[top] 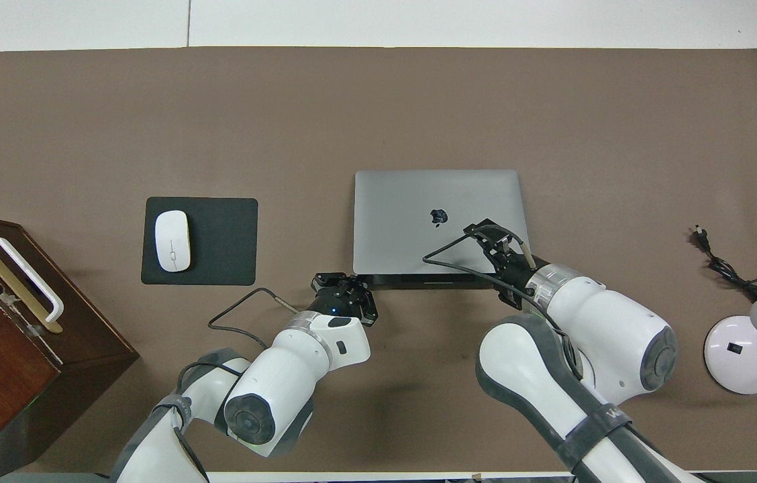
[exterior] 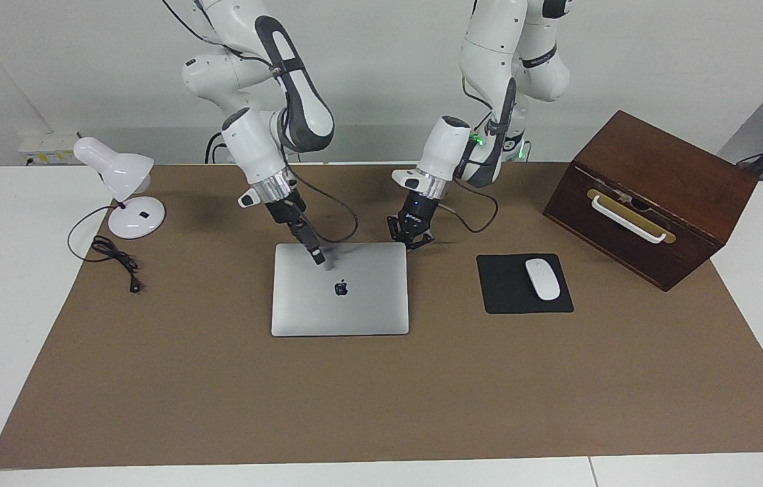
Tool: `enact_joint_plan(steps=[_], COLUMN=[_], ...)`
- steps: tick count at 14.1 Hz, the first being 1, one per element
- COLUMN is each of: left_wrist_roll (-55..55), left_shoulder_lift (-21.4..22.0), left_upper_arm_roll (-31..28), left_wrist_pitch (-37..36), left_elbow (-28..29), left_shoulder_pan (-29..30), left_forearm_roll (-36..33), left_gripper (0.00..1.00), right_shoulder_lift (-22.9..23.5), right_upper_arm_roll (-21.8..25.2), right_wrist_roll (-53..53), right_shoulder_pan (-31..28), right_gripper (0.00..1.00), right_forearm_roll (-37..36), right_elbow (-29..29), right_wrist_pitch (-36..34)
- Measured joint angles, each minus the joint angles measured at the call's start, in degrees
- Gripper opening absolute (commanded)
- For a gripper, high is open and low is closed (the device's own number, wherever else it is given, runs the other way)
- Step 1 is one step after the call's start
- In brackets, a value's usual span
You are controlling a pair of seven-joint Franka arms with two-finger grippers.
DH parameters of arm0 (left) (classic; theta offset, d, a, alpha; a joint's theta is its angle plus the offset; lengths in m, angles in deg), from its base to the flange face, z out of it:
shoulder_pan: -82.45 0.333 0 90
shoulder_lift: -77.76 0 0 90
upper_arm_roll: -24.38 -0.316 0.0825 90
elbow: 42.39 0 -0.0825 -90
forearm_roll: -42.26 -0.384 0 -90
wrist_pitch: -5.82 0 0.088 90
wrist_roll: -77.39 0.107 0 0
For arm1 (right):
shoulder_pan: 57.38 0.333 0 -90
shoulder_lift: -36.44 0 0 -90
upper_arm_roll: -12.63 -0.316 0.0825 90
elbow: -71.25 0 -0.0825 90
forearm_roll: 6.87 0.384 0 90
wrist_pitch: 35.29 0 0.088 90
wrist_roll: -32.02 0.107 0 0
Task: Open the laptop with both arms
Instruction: 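Lift the laptop lid upward and back with the right gripper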
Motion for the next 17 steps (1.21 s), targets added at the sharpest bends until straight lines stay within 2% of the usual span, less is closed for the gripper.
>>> enact_joint_plan(steps=[7,17], left_wrist_roll=[0.1,0.2], left_shoulder_lift=[0.0,-0.1], left_upper_arm_roll=[0.0,0.0], left_wrist_pitch=[0.1,0.1], left_elbow=[0.0,0.0], left_shoulder_pan=[0.0,0.0], left_forearm_roll=[-0.1,-0.1], left_gripper=[0.00,0.00], right_shoulder_lift=[3.2,9.9], right_upper_arm_roll=[-0.4,0.1], right_wrist_roll=[-2.4,-10.6], right_shoulder_pan=[0.2,-2.9], right_gripper=[1.00,1.00], right_forearm_roll=[0.0,0.0], right_elbow=[-8.0,-22.8], right_wrist_pitch=[3.5,3.7])
